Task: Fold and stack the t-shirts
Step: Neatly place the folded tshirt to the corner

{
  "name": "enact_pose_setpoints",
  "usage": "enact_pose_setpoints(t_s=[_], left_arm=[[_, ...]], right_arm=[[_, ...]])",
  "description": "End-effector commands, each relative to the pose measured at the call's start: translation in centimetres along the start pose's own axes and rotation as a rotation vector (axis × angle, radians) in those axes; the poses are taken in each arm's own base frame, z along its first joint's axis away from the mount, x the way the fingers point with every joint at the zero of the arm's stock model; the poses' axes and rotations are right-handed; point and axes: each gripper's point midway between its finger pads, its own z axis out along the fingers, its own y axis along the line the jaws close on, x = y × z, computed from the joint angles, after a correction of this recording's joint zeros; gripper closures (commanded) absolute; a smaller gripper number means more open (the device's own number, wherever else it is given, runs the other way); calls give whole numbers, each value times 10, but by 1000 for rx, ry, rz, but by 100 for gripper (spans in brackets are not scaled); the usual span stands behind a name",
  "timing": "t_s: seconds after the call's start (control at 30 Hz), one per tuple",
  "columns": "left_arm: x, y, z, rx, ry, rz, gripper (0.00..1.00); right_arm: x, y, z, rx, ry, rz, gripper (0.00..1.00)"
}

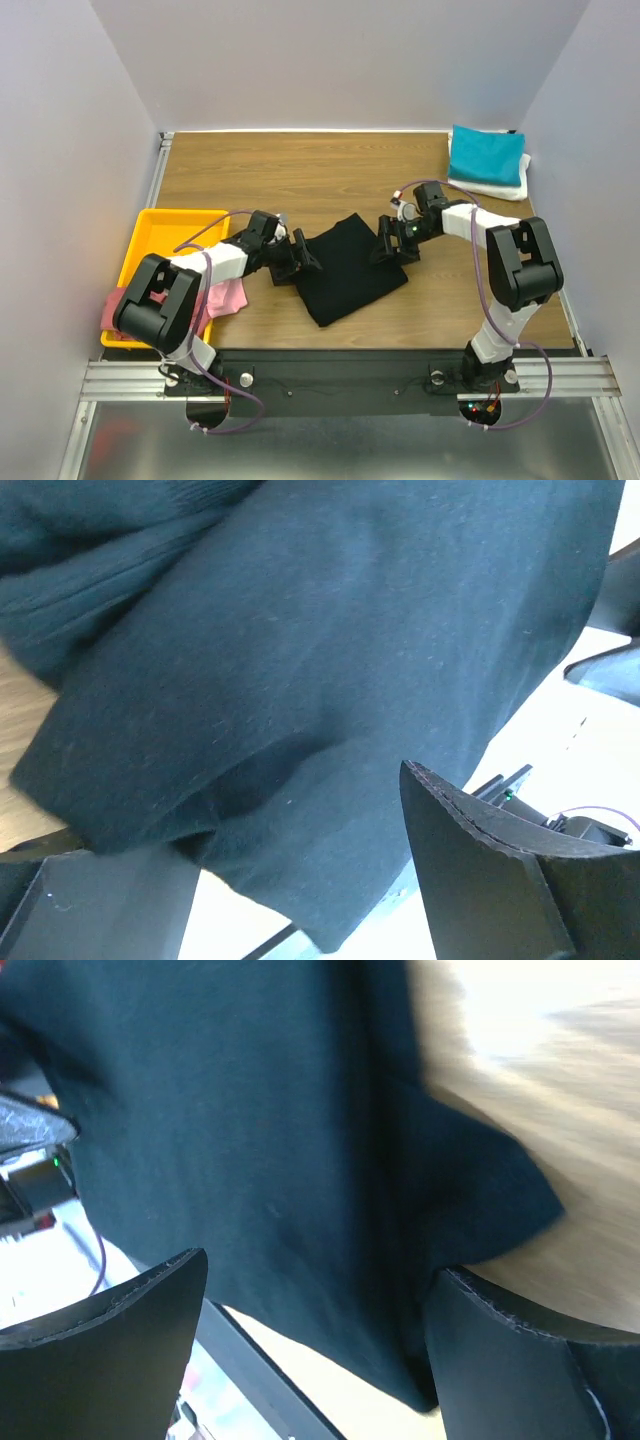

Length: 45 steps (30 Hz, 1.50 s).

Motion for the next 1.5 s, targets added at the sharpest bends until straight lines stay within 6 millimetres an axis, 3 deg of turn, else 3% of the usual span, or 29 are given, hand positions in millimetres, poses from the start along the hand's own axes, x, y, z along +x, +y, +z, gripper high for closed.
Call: enact_pose_setpoints(t_s=[0.0,0.3,0.4,0.6,0.67,0.7,0.83,0.9,1.03,1.07,1.13,1.27,1.33,1.37,1.43,1.47], left_arm=[[16,20,14,-76,52,1,15],[25,-3,33,-20,85,10,17],[29,-6,38,-18,99,14,17],[32,-8,42,-16,107,23,18],[30,-9,40,-17,101,28,17],[29,-9,39,-21,95,33,16],[17,-10,29,-50,63,63,10],[9,-8,19,-69,39,72,8],[-7,2,-3,-95,-7,77,7],[-8,7,-7,-108,-6,73,7],[-19,10,-18,-108,-34,82,6],[-27,21,-31,-142,-31,90,6],[-28,22,-35,-145,-28,97,6],[-29,24,-37,-150,-29,100,6],[-26,27,-36,-152,-10,97,6],[-23,31,-35,-159,4,100,6]], right_arm=[[20,5,19,-24,69,-17,12],[33,28,47,-49,136,-66,14],[36,32,57,-44,156,-78,21],[35,24,65,16,157,-69,69],[32,18,64,60,140,-57,100],[30,17,64,74,133,-56,100],[1,14,52,166,58,-92,100],[-26,8,33,229,-15,-109,100],[-62,-2,-4,280,-110,-108,100],[-81,-6,-18,300,-157,-111,100],[-93,-16,-33,355,-177,-121,100],[-127,-41,-57,470,-220,-139,99],[-152,-42,-75,512,-254,-170,100],[-157,-58,-79,558,-240,-150,100],[-188,-54,-98,575,-304,-173,100],[-194,-65,-102,592,-303,-155,100]])
